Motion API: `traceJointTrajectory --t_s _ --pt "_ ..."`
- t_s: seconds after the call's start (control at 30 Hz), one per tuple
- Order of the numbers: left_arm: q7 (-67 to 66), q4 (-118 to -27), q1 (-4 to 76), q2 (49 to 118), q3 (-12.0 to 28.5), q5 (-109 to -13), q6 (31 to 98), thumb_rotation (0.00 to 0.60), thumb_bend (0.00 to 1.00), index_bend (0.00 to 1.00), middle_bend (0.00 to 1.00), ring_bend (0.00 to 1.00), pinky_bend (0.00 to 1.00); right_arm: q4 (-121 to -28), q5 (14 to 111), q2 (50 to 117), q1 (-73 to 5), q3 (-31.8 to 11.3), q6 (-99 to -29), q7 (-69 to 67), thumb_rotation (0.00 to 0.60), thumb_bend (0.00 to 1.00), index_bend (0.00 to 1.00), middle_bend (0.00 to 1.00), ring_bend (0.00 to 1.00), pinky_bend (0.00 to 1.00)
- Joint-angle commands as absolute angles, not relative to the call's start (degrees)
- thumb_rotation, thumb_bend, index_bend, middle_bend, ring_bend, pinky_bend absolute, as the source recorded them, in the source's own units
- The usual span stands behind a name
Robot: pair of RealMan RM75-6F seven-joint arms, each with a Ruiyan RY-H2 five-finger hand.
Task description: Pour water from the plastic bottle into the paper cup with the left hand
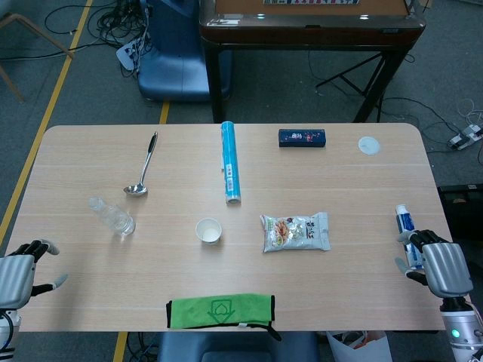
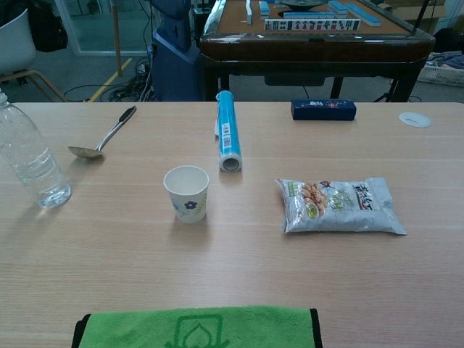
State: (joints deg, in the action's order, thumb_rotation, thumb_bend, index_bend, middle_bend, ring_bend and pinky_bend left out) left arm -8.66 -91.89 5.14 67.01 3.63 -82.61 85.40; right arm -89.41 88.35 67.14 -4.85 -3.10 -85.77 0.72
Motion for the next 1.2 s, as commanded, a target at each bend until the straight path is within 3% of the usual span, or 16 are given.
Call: traceJointTrajectory --t_s 0.03,0.13,0.23,0.33,0.43,0.57,0.67,0.8,1.2 --pt "-8.7 -91.3 5.1 67.4 3.6 -82.6 85.5 0.600 0.02 0.47 0.37 0.39 0.59 -89.5 88.3 67.0 -4.9 -3.1 -85.5 0.6 0.600 0.23 0.45 0.48 0.40 0.66" --pt "-8.2 -90.3 5.3 68.0 3.5 -82.7 85.0 0.600 0.02 0.48 0.37 0.39 0.54 -89.6 88.0 66.9 -5.3 -3.2 -84.9 0.5 0.600 0.23 0.45 0.48 0.40 0.66" --pt "-7.8 -90.0 5.6 68.0 3.3 -82.6 84.1 0.600 0.02 0.48 0.37 0.39 0.42 -89.5 87.5 66.8 -5.5 -3.5 -84.5 0.1 0.600 0.23 0.45 0.48 0.40 0.66" --pt "-6.6 -89.8 5.9 68.4 3.4 -82.6 83.7 0.600 0.02 0.43 0.37 0.35 0.37 -89.4 86.9 66.7 -5.5 -3.6 -84.1 -0.3 0.600 0.23 0.45 0.48 0.40 0.66" --pt "-5.3 -90.6 6.1 69.1 4.0 -80.9 82.6 0.600 0.02 0.31 0.32 0.30 0.40 -89.5 86.9 66.6 -5.5 -3.7 -84.3 -0.3 0.600 0.23 0.45 0.48 0.40 0.66" --pt "-3.9 -91.5 7.4 70.6 5.8 -75.7 78.9 0.600 0.02 0.13 0.23 0.29 0.55 -89.9 87.2 66.3 -5.2 -3.8 -85.0 -0.4 0.600 0.23 0.45 0.48 0.40 0.66" --pt "-4.1 -92.7 8.8 71.2 7.5 -71.5 75.7 0.600 0.02 0.03 0.16 0.24 0.55 -90.3 87.4 65.9 -5.0 -3.8 -85.6 -0.8 0.600 0.23 0.45 0.48 0.40 0.66" --pt "-3.6 -93.8 10.6 72.0 9.8 -67.4 72.9 0.600 0.01 0.00 0.11 0.19 0.50 -90.5 87.6 65.6 -4.9 -3.9 -86.0 -1.1 0.600 0.23 0.45 0.48 0.40 0.66" --pt "-4.3 -90.3 17.1 76.8 15.4 -56.9 65.5 0.600 0.00 0.00 0.10 0.19 0.49 -90.5 87.0 65.3 -5.1 -3.9 -85.2 -1.5 0.600 0.23 0.45 0.48 0.40 0.66"
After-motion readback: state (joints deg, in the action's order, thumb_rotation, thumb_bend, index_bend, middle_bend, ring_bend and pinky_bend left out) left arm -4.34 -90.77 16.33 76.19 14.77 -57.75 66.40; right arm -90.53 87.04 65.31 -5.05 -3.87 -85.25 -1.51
